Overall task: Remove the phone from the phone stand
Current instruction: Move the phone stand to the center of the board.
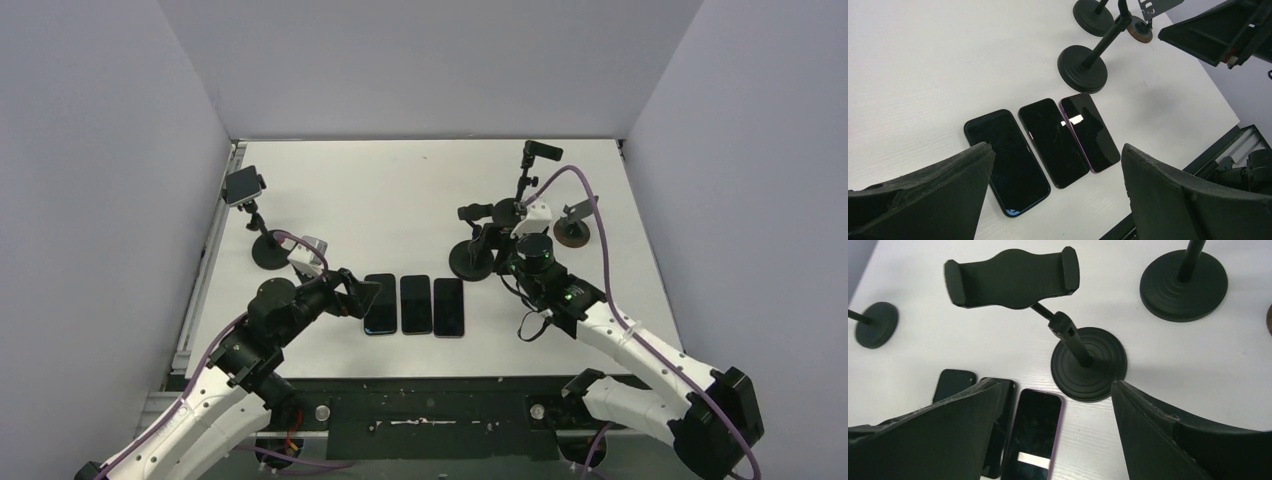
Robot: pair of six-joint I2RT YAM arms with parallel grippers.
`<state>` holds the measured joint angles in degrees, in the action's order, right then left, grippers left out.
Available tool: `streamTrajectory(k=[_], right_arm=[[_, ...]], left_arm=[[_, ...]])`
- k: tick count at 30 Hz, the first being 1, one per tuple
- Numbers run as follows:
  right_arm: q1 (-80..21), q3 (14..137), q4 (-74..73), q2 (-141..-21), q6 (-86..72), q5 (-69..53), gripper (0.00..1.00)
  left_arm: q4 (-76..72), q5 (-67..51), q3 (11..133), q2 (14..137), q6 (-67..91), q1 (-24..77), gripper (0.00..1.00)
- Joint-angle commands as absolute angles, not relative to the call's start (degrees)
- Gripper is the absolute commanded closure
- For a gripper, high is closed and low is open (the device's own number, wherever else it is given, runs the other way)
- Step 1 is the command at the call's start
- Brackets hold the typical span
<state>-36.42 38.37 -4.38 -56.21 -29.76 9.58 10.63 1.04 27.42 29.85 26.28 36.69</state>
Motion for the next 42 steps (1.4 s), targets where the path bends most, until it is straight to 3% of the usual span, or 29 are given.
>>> streamTrajectory(k=[1,5,17,23,29,42], right_arm=[[-36.2,38.4,3.2,-60.5,-23.1,14.9,0.16],[-36.2,38.2,8.4,-65.3,-21.7,14.9,0.16],[-36.2,38.2,22.7,-76.1,-18.1,15.9,0.32],[-36.7,39.7,23.4,-79.5,-17.1,17.5,0.58],[-38.9,41.7,24.3,-77.6,-12.9,22.5,0.76],[-32.8,58.0,26.1,-91.8,-8.7,21.4,0.83]], left_arm=[[10.6,0.9,29.9,29.4,25.1,36.5,0.03],[10.7,1.0,29.9,29.3,25.1,36.6,0.03],[10.6,0.7,29.8,29.5,24.9,36.5,0.03],[10.6,0.7,29.7,29.7,24.9,36.5,0.03],[10.4,0.6,29.7,29.7,24.9,36.6,0.03],[11.4,2.0,29.6,28.7,24.9,36.6,0.03]])
